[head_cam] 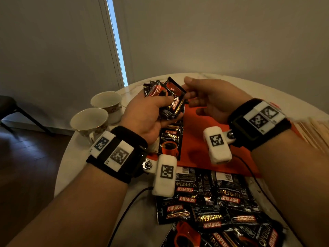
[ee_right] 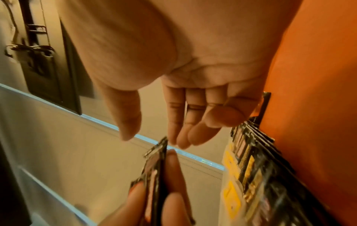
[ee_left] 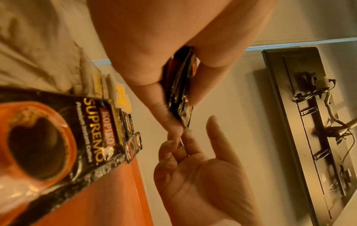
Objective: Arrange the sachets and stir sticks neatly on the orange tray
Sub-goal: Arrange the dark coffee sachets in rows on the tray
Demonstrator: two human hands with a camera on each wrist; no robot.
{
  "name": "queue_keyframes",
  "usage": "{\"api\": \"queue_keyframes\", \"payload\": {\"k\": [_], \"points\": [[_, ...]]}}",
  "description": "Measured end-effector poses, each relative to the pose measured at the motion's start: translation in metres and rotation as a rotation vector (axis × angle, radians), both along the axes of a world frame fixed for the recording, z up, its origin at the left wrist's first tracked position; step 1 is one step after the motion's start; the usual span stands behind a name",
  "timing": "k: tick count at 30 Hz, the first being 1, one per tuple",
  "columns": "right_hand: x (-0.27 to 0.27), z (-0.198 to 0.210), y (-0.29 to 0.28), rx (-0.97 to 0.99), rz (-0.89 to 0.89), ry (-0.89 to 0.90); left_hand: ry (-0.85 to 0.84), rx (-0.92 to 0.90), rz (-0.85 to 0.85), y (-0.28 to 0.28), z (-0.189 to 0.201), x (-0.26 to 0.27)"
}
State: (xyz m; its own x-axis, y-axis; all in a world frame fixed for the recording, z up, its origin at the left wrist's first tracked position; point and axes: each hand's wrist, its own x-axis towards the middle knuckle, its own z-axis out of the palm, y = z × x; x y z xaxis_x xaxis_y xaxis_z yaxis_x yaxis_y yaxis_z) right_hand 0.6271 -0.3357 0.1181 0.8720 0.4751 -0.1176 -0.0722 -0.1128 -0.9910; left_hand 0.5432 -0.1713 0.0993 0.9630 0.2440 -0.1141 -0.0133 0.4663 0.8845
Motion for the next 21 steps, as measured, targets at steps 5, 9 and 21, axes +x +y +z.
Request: {"api": "queue_keyframes", "payload": {"k": [5,9,21], "points": [[-0.012,-0.011,0.001,0.057,-0.057,-0.170,-0.016,0.093,0.029,-0.003,-0.002,-0.003],[-0.014,-0.014,0.001,0.135,-0.041,-0.109,0.004,0.080,0.058,-0.001,-0.001,-0.002],[-0.009,-0.012,0.004,0.312,-0.269,-0.135,0.016,-0.087,0.163,0.004,0.001,0.002]]}}
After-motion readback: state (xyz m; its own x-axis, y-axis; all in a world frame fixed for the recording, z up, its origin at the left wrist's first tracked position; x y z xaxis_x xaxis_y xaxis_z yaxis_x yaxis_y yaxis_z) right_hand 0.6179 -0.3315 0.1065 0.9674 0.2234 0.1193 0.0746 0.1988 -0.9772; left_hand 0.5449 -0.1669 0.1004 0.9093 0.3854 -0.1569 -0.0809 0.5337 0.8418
